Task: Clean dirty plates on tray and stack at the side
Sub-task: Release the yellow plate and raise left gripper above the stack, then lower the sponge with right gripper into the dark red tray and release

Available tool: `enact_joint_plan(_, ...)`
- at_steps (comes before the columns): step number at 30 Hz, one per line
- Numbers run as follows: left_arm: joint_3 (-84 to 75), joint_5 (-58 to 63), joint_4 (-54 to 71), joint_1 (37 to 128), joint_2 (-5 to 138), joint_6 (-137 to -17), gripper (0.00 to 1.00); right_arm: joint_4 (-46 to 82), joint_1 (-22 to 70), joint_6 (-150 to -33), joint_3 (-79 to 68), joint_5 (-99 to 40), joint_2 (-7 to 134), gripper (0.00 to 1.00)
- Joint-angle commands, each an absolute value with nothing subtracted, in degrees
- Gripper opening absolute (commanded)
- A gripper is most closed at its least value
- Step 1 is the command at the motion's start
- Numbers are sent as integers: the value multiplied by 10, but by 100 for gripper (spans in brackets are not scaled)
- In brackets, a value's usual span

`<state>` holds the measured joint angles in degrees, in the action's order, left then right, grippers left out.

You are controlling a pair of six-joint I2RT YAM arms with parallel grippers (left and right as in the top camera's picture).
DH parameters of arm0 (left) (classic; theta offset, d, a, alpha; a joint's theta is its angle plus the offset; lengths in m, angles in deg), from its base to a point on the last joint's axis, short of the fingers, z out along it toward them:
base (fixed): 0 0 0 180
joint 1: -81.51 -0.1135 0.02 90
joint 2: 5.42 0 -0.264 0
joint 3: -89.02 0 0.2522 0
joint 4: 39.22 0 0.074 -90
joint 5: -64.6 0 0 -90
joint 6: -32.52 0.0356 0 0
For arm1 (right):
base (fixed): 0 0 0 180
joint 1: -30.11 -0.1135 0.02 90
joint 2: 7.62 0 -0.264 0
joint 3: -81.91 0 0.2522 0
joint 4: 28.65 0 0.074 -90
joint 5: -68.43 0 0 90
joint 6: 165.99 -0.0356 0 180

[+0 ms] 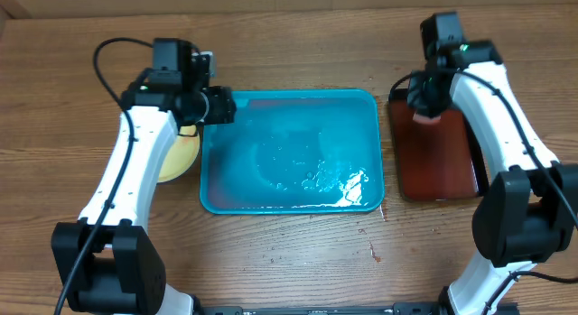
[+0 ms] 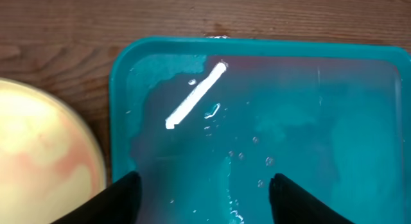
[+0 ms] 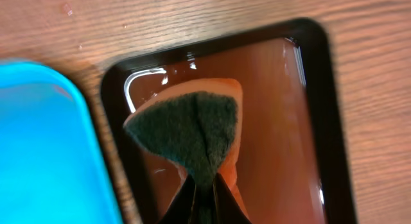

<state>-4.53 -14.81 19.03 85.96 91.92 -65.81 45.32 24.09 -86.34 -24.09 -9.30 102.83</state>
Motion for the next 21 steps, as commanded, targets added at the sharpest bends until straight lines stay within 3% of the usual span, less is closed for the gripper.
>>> enact_joint_plan(1, -54, -185, 182, 870, 908, -647, 68, 407, 244, -781, -169, -81, 1035, 4)
enact_joint_plan(14, -54, -185, 180, 871, 908, -647, 73, 331, 300, -739, -75, -177, 1035, 6)
enact_joint_plan(18, -54, -185, 180, 871, 908, -647, 78, 337, 306, -731, -76, -187, 1034, 20)
enact_joint_plan(20, -54, -185, 180, 871, 908, -647, 100, 354, 306, -733, -85, -188, 1030, 36)
enact_joint_plan(21, -54, -185, 180, 871, 908, -647, 100, 364, 306, -738, -92, -188, 1027, 42)
